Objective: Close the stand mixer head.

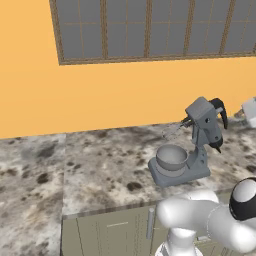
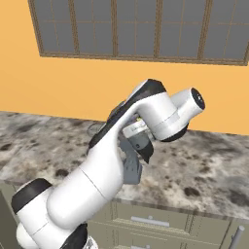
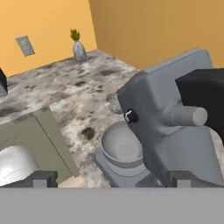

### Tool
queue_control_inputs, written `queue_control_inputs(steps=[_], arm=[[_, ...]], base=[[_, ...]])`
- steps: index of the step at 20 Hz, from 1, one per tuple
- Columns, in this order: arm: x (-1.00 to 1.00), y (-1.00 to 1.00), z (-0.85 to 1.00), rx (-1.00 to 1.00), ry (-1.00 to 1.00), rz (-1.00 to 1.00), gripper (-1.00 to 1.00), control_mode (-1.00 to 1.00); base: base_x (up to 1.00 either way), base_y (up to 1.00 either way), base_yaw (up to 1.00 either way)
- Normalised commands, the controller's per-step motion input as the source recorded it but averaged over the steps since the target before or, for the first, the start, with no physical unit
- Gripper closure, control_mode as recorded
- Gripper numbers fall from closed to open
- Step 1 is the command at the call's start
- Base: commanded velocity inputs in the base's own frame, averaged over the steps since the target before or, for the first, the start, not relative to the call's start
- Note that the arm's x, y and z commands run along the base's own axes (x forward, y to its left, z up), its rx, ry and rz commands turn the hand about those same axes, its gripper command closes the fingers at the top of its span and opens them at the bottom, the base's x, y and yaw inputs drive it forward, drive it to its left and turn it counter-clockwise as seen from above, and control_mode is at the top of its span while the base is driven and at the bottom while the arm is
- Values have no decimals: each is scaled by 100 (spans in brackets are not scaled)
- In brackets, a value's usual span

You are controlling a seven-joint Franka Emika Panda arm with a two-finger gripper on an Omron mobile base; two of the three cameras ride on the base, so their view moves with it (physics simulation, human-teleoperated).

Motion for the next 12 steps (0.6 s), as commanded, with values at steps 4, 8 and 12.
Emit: queue_control_inputs(steps=[4,8,12], arm=[[50,-13,0,-8,-18,34,-100,-100],[53,-1,1,-3,-14,25,-100,-100],[43,23,-13,0,-18,15,-100,-100]], base=[[0,0,0],[0,0,0],[0,0,0]])
